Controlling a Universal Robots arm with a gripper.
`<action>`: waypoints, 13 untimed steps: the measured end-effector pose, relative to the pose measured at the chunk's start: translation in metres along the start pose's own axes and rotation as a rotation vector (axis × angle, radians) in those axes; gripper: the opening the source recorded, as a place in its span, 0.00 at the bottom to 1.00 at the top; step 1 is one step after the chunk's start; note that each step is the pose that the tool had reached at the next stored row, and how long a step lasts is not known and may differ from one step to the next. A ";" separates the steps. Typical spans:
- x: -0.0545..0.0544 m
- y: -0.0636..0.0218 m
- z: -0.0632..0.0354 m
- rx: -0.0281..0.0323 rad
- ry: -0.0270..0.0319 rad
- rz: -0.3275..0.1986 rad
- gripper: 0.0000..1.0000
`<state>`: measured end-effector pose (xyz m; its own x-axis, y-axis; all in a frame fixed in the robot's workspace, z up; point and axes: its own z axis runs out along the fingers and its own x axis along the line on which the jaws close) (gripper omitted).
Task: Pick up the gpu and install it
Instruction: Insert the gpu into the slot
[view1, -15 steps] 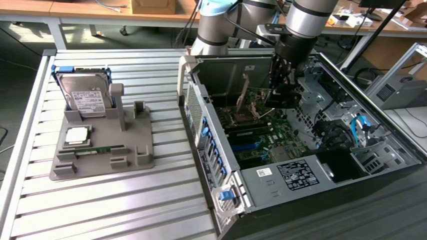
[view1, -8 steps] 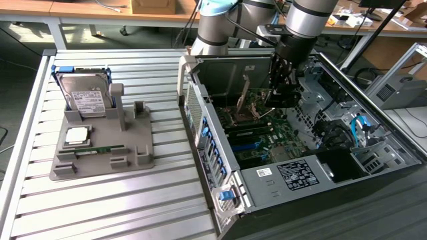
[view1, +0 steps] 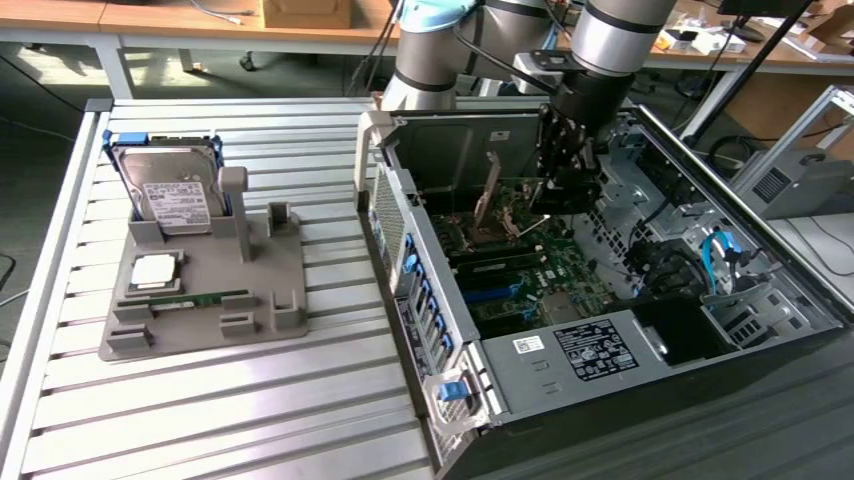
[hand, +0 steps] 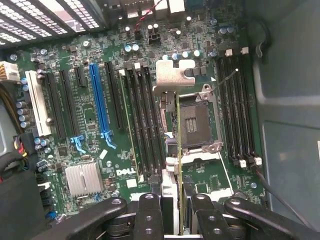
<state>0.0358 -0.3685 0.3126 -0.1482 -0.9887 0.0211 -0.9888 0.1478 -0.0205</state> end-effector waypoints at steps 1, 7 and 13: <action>0.000 0.0000 0.0000 0.0001 -0.0002 -0.006 0.27; 0.000 0.0000 0.0000 0.0013 -0.0013 -0.063 0.27; 0.000 0.0000 0.0000 0.0021 -0.0021 -0.102 0.27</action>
<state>0.0358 -0.3685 0.3126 -0.0472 -0.9987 0.0211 -0.9987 0.0467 -0.0205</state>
